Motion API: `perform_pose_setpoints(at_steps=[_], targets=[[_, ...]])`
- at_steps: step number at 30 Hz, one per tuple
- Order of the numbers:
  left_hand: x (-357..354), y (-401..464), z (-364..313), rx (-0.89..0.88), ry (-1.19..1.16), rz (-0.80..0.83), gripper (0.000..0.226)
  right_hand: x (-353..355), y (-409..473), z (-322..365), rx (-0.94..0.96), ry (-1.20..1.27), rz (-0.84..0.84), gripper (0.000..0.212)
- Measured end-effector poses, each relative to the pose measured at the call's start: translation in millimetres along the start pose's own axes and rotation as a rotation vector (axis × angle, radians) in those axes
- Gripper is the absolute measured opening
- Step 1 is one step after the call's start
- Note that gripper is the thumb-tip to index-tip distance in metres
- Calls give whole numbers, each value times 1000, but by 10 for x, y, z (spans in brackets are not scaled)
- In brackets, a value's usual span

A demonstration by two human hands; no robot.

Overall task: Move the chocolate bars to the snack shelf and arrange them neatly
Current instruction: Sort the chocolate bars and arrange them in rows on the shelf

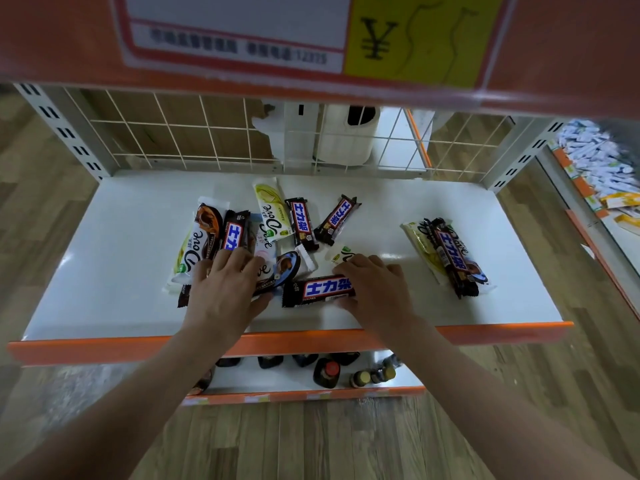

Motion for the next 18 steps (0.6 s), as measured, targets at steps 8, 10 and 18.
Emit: perform_pose_setpoints(at_steps=[8, 10, 18], targets=[[2, -43, 70, 180, -95, 2, 49, -6, -22, 19, 29, -41, 17, 42], [40, -60, 66, 181, -119, 0, 47, 11, -67, 22, 25, -50, -1, 40], [384, -140, 20, 140, -166, -54, 42, 256, -374, 7, 3, -38, -99, 41]])
Point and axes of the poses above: each hand's wrist, its own y-axis towards the middle knuckle, its own x-axis out of the back of the hand, z = x × y, the point moved 4 cm from there along y, towards the middle knuckle, and after that the axes turned 5 degrees about x, right-handed, at the moved point
